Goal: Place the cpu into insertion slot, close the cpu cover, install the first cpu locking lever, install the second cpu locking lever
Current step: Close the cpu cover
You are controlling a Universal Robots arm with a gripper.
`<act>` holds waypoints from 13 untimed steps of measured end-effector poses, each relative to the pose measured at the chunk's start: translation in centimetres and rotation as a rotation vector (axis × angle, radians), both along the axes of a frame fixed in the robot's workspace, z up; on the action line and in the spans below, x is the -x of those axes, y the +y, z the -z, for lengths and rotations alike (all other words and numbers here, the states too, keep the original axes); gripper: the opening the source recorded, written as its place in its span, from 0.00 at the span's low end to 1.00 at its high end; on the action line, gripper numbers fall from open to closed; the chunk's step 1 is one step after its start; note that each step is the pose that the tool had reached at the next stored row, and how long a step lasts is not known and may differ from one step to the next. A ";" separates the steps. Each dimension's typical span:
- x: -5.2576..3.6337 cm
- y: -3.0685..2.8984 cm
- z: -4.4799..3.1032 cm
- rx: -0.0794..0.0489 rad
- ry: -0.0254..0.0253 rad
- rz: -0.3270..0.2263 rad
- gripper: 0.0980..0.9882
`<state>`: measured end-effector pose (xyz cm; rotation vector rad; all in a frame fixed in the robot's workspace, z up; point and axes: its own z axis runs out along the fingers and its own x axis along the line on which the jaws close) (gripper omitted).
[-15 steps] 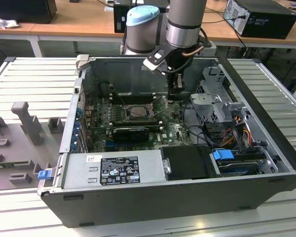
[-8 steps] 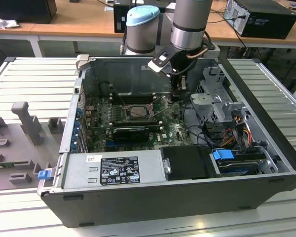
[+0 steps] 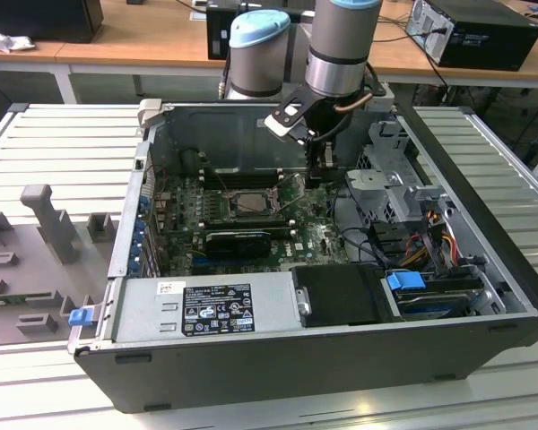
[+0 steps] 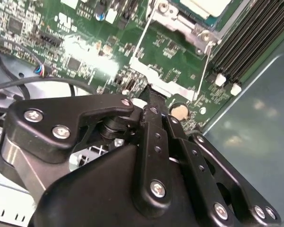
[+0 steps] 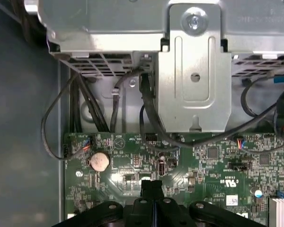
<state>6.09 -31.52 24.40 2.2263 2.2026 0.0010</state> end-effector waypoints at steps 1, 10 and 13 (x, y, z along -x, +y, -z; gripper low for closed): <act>0.44 0.00 0.00 0.000 -0.0004 0.000 0.01; 3.51 0.00 0.00 0.000 -0.0034 0.000 0.01; 3.82 0.00 0.00 0.000 -0.0034 0.000 0.01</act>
